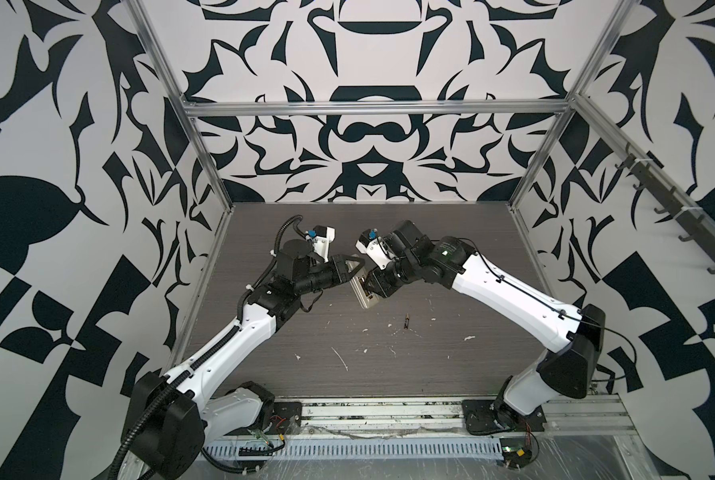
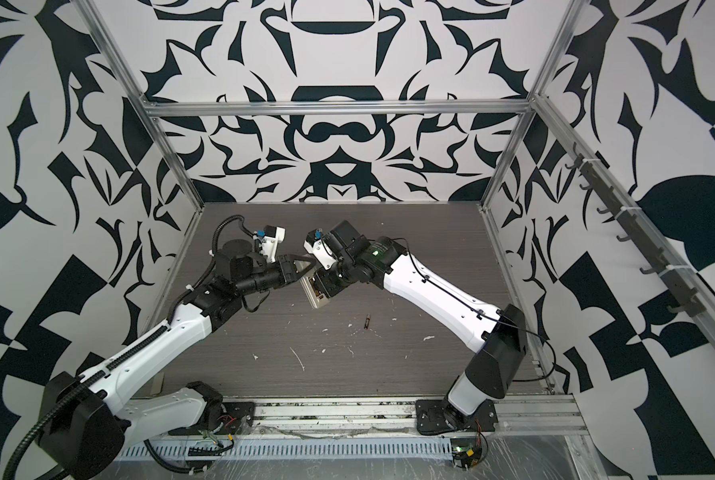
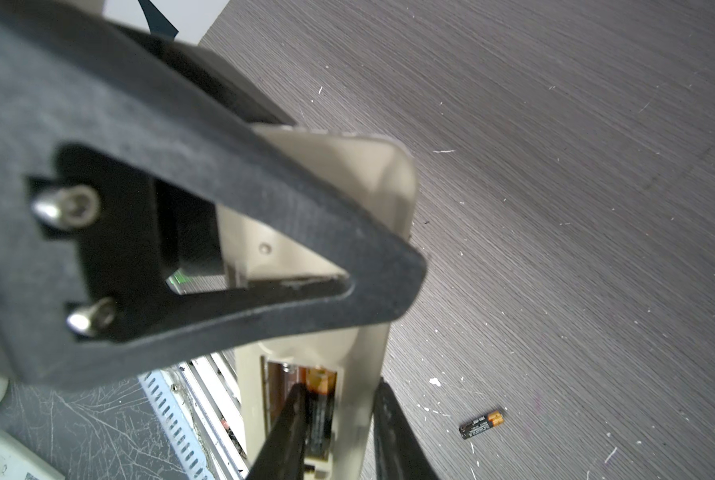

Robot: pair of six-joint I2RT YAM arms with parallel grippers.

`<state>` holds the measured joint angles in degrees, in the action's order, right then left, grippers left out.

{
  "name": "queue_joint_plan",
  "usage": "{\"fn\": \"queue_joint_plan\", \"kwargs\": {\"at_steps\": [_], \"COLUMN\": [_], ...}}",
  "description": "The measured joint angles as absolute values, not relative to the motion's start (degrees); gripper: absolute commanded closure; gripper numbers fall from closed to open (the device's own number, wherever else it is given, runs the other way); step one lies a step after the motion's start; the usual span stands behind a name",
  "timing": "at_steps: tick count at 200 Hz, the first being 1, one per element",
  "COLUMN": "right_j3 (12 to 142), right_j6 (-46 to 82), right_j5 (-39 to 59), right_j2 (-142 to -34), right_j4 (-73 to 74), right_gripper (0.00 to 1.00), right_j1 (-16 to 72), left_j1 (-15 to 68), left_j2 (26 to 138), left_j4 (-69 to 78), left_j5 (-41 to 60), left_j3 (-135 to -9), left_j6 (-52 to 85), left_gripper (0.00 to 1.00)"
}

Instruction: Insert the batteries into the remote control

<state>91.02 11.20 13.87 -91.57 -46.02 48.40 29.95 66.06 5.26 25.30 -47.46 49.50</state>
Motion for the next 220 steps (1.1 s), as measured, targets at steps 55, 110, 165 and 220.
{"fn": "queue_joint_plan", "kwargs": {"at_steps": [55,110,165,220], "right_j3": [91.70,86.74,70.24,67.81], "right_j6": [10.17,11.64,16.10,15.79], "right_j5": [12.16,11.46,11.66,12.45], "right_j2": [-91.39,-81.89,-81.73,-94.17], "right_j4": [-47.22,-50.17,-50.78,-48.31], "right_gripper": [0.24,0.21,0.24,0.29], "right_j1": [47.83,47.83,37.45,34.24], "left_j1": [29.82,26.35,25.41,25.41], "left_j2": [66.06,65.73,64.34,61.65], "left_j4": [4.71,5.72,4.91,6.39], "left_j5": [25.65,24.67,24.62,24.51], "left_j3": [-47.18,-40.05,-38.74,-35.48], "left_j6": [49.39,50.13,50.13,51.40], "left_gripper": [1.00,1.00,1.00,1.00]}}
